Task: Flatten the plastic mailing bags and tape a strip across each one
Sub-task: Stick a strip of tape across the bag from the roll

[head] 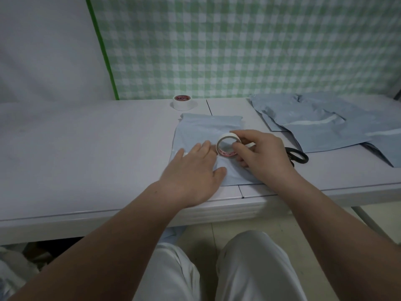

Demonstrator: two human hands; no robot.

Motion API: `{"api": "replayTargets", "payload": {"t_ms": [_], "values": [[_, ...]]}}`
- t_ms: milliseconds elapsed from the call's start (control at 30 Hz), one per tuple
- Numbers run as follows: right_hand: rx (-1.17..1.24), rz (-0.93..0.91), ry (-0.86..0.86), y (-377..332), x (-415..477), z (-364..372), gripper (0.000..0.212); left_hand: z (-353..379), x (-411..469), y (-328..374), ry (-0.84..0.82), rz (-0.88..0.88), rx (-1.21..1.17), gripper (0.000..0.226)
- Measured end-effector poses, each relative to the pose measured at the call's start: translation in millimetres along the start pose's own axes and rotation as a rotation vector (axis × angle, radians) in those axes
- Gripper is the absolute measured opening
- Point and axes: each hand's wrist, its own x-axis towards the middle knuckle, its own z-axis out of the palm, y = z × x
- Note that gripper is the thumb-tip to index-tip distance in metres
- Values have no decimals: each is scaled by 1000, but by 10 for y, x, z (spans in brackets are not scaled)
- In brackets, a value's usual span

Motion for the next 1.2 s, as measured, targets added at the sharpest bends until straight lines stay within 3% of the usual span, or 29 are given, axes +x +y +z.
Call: {"api": "replayTargets", "payload": {"t_ms": [367,667,1200], "values": [[-51,-76,-19,44,64,-72,34,9,-6,8,-12,-14,-5,59],[-239,-238,-49,114,61,-170,35,-9,-22,18,-29,-18,-2,59],[-504,-312,-154,98,53,-243,36,15,-17,4,-40,-18,17,58]]}}
